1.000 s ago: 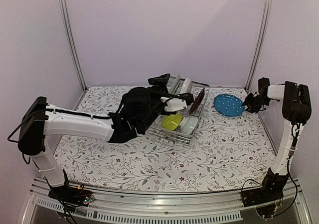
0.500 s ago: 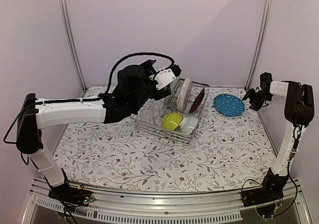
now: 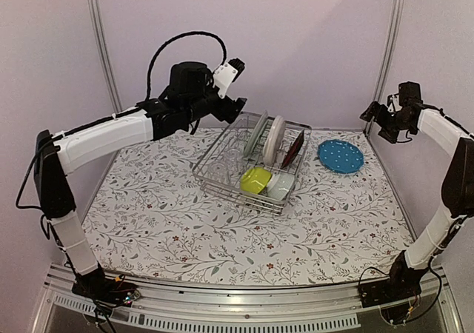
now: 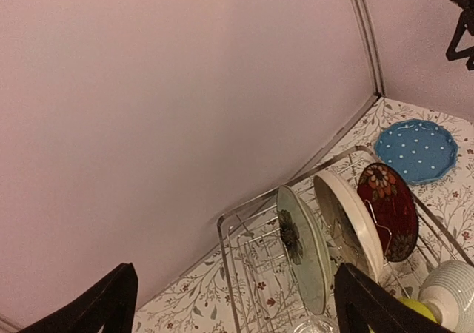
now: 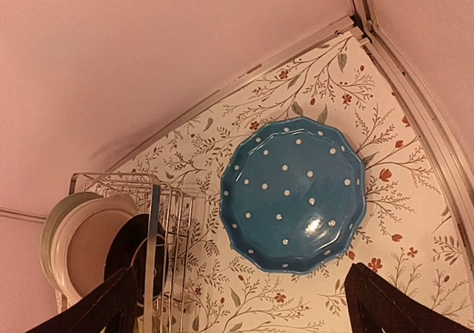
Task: Unload the mixed dishes from the dish rack
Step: Grab the plate from the dish rack.
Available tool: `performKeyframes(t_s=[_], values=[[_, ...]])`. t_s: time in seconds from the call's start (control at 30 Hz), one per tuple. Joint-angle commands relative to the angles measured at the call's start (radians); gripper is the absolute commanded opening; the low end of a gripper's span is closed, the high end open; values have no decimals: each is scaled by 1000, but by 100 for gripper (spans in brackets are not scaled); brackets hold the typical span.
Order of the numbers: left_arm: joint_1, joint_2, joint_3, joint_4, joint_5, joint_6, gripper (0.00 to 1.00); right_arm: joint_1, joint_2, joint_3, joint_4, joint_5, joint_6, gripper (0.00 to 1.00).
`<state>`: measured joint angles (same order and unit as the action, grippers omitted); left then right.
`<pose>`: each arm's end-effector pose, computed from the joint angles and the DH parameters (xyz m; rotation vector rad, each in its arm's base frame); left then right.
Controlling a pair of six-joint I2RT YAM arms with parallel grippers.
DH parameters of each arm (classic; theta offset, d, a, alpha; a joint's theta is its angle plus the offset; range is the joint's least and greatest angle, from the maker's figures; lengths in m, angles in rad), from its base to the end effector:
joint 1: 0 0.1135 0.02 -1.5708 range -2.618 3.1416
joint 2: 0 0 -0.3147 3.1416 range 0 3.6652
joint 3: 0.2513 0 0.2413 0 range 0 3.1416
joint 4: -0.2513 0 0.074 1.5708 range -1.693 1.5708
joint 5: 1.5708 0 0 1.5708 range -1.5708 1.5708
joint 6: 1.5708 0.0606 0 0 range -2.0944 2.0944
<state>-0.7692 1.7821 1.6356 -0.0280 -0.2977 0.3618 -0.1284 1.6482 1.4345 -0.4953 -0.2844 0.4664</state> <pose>0.3399 -0.3043 0.4235 0.7407 1.5719 -0.0395 0.3848 -0.0325 0.3503 0.5270 2.2339 0.5003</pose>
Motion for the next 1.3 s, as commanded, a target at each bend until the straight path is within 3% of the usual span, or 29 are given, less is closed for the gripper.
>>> performKeyframes(t_s=[0.0, 0.47, 1.0, 1.27], values=[[65, 83, 70, -125, 188, -180, 92, 25, -96, -65, -21, -25, -53, 99], [105, 361, 342, -255, 342, -269, 80, 62, -297, -184, -41, -65, -94, 99], [105, 586, 572, -371, 351, -309, 65, 63, -295, -216, -48, -62, -112, 99], [105, 643, 605, -383, 354, -326, 56, 62, -291, -222, -44, -55, -112, 99]])
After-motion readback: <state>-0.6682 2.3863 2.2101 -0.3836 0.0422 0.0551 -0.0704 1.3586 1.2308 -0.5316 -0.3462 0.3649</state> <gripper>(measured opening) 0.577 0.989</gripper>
